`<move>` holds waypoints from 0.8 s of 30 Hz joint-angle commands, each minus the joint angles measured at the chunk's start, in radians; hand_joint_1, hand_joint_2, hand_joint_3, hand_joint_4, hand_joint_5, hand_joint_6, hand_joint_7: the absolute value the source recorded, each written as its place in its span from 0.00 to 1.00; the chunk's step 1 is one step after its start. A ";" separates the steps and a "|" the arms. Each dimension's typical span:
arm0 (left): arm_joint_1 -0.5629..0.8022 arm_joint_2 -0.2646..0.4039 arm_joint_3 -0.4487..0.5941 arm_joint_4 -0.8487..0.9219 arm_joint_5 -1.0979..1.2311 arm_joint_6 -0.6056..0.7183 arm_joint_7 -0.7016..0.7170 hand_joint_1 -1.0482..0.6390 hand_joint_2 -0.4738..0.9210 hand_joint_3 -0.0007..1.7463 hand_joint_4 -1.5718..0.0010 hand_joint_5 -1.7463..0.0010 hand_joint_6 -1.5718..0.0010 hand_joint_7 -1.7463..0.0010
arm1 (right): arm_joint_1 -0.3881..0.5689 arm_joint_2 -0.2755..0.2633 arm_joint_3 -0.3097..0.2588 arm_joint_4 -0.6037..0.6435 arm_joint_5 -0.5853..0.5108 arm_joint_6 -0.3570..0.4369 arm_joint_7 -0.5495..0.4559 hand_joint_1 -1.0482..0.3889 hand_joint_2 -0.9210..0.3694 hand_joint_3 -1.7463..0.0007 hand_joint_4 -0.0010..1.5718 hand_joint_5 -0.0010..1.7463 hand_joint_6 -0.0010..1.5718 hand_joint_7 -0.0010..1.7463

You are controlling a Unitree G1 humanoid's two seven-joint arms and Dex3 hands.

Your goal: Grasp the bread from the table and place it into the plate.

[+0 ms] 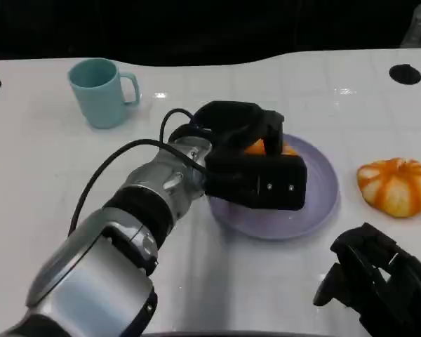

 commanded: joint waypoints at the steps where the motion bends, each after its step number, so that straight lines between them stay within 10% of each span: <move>1: -0.006 -0.004 0.032 0.011 -0.036 0.005 -0.082 0.51 0.95 0.16 0.56 0.06 0.50 0.55 | 0.005 -0.002 -0.004 -0.017 0.001 -0.007 -0.009 0.39 0.00 0.85 0.38 0.97 0.36 0.80; 5: -0.012 0.000 0.044 0.008 -0.053 0.008 -0.152 0.48 1.00 0.11 0.68 0.25 0.54 0.86 | 0.005 -0.004 -0.005 -0.020 0.003 -0.003 -0.014 0.39 0.00 0.85 0.38 0.97 0.36 0.80; 6: -0.012 0.002 0.044 0.008 -0.050 0.009 -0.163 0.45 1.00 0.10 0.69 0.48 0.60 0.93 | 0.006 -0.003 -0.005 -0.020 0.003 -0.003 -0.015 0.39 0.00 0.85 0.38 0.97 0.36 0.80; 9: -0.015 0.007 0.035 0.006 -0.036 0.008 -0.190 0.40 1.00 0.09 0.75 0.76 0.71 0.99 | 0.006 -0.006 -0.005 -0.021 0.002 -0.003 -0.015 0.39 0.00 0.85 0.38 0.97 0.36 0.80; 24: -0.042 0.030 -0.029 -0.003 0.021 0.040 -0.244 0.12 1.00 0.18 1.00 1.00 0.94 1.00 | -0.002 -0.008 -0.009 -0.008 0.000 -0.011 -0.007 0.38 0.00 0.85 0.38 0.98 0.35 0.81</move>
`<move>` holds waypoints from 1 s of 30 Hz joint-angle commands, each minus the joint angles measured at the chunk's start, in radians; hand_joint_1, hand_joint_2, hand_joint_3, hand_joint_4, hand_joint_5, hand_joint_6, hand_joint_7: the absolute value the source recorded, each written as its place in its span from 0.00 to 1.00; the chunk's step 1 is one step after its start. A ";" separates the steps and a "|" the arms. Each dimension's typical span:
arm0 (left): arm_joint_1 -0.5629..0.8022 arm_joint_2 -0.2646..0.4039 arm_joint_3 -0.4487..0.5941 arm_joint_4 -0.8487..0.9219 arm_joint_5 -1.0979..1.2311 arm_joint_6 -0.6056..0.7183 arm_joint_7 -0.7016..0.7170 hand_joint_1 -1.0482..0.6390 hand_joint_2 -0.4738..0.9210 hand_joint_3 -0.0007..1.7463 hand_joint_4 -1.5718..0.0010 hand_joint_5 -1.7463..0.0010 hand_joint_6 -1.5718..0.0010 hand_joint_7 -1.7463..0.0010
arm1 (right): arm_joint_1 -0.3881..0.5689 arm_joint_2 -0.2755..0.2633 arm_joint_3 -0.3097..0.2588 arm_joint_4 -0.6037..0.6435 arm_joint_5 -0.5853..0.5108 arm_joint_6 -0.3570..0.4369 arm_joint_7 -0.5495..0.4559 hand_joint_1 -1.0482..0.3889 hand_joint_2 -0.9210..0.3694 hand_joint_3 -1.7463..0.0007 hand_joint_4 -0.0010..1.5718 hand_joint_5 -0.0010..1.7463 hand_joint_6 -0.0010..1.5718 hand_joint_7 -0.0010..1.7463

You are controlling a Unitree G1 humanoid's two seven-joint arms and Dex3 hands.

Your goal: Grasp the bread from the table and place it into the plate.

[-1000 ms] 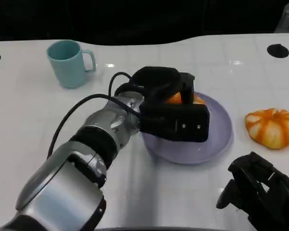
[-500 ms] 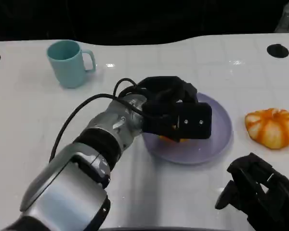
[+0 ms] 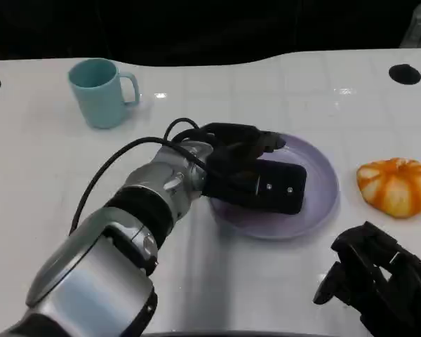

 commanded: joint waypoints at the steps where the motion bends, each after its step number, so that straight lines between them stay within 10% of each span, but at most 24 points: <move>1: -0.041 0.025 -0.004 -0.008 0.007 -0.001 -0.014 0.12 1.00 0.18 1.00 1.00 0.94 1.00 | -0.002 -0.007 -0.008 -0.001 -0.002 -0.011 0.000 0.38 0.00 0.86 0.38 0.98 0.35 0.81; 30: 0.207 0.191 0.454 -0.269 -0.573 -0.189 -0.469 0.12 1.00 0.18 0.85 0.91 0.84 0.96 | -0.014 -0.014 -0.016 0.006 -0.001 -0.003 0.000 0.38 0.00 0.85 0.38 0.98 0.36 0.81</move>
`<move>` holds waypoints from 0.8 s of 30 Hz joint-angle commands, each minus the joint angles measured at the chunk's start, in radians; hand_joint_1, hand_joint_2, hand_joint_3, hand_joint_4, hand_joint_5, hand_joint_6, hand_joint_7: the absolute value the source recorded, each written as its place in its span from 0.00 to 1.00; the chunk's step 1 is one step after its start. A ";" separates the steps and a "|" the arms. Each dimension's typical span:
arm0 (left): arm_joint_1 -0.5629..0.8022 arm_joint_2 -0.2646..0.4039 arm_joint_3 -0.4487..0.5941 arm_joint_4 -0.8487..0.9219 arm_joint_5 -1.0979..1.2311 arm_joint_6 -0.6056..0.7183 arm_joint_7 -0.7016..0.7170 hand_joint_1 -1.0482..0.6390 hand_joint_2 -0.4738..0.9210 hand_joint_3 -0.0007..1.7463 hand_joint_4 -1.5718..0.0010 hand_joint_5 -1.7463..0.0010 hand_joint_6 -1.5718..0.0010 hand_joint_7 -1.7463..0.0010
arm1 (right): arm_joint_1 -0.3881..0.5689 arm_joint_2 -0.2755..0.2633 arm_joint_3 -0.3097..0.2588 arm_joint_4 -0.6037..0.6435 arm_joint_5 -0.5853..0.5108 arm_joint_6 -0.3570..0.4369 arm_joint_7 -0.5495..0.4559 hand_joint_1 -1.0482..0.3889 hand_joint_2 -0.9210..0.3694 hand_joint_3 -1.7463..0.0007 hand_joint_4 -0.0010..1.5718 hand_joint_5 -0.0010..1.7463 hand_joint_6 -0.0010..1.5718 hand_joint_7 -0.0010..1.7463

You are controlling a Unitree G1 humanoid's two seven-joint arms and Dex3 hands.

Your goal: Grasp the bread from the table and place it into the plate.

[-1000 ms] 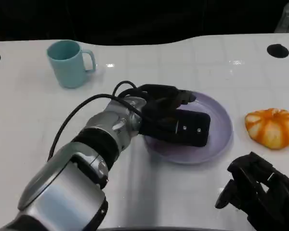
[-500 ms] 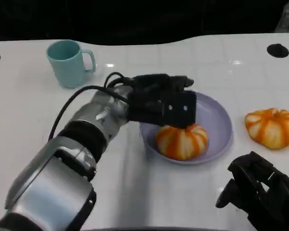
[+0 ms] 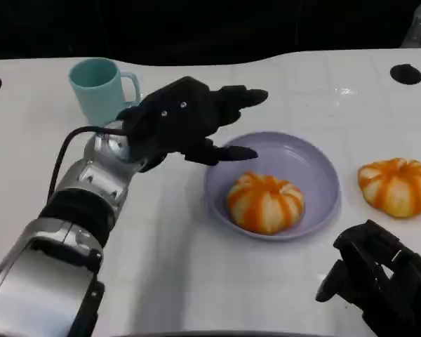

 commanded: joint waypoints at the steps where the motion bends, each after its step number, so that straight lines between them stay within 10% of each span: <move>1: 0.095 0.036 0.086 -0.109 -0.124 -0.009 -0.088 0.12 1.00 0.18 0.81 0.88 0.80 0.94 | -0.002 -0.013 -0.009 -0.004 0.001 -0.004 0.002 0.38 0.00 0.86 0.38 0.98 0.36 0.81; 6: 0.182 0.023 0.151 -0.232 -0.243 0.089 -0.137 0.12 1.00 0.19 0.78 0.85 0.77 0.93 | -0.002 -0.013 -0.012 -0.003 0.005 -0.002 0.003 0.38 0.00 0.86 0.38 0.98 0.35 0.81; 11: 0.374 -0.015 0.249 -0.529 -0.465 0.338 -0.151 0.26 1.00 0.22 0.72 0.38 0.62 0.74 | -0.002 -0.012 -0.012 -0.008 0.004 0.007 -0.006 0.38 0.00 0.86 0.38 0.98 0.35 0.81; 15: 0.458 -0.025 0.272 -0.672 -0.527 0.474 -0.114 0.27 1.00 0.23 0.72 0.31 0.63 0.67 | -0.002 -0.012 -0.011 -0.010 0.004 0.008 -0.007 0.38 0.00 0.86 0.38 0.98 0.35 0.81; 17: 0.536 -0.044 0.308 -0.771 -0.599 0.573 -0.074 0.27 1.00 0.25 0.60 0.17 0.62 0.35 | -0.002 -0.012 -0.010 -0.012 0.004 0.007 -0.005 0.38 0.00 0.86 0.38 0.98 0.35 0.81; 24: 0.716 -0.101 0.352 -1.037 -0.727 0.796 0.089 0.25 1.00 0.23 0.54 0.01 0.67 0.06 | 0.001 -0.008 -0.003 -0.017 0.001 0.006 -0.008 0.37 0.00 0.86 0.37 0.99 0.35 0.82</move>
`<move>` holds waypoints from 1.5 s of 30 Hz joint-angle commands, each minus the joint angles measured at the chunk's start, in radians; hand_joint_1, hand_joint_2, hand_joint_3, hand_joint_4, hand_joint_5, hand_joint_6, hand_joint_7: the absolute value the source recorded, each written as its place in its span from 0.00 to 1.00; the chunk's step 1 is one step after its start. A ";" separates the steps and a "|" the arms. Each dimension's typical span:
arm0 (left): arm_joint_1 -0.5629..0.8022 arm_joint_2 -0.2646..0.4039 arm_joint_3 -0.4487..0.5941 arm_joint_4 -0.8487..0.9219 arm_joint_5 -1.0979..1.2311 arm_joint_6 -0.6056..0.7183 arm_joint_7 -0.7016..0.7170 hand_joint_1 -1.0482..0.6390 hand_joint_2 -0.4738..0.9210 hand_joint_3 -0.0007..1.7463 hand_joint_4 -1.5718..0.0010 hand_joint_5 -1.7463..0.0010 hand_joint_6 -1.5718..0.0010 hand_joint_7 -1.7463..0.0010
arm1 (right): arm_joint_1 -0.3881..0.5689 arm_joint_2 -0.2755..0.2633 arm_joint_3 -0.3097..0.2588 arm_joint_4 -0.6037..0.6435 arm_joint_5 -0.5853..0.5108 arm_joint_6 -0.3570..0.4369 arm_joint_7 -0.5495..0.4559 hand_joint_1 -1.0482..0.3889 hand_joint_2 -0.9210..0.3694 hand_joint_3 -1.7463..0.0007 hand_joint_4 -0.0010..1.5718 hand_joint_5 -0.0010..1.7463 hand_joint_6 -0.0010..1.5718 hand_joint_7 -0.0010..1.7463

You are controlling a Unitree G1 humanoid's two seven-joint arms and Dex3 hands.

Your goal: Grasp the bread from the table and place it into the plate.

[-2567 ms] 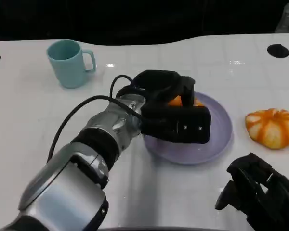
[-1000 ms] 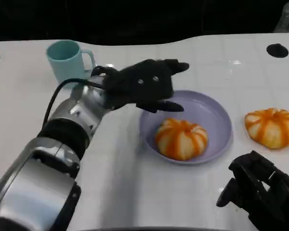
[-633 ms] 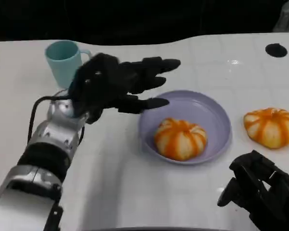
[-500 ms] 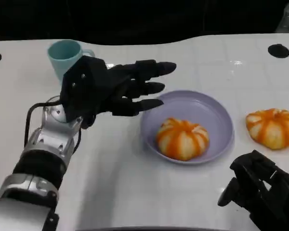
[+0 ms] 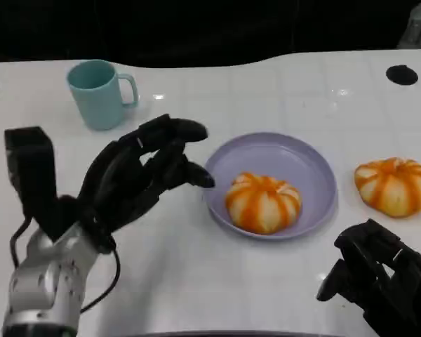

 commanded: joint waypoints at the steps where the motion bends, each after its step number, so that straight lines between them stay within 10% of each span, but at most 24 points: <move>1: 0.115 -0.037 0.038 -0.167 -0.092 0.125 0.111 0.26 1.00 0.22 0.52 0.00 0.67 0.05 | 0.004 -0.004 0.001 -0.018 0.000 0.000 -0.008 0.37 0.00 0.86 0.37 0.99 0.35 0.82; 45: 0.505 -0.083 -0.001 -0.437 -0.147 0.184 0.298 0.29 1.00 0.27 0.46 0.00 0.62 0.00 | 0.009 -0.013 -0.022 0.013 0.013 -0.027 0.034 0.36 0.00 0.91 0.40 0.97 0.39 0.79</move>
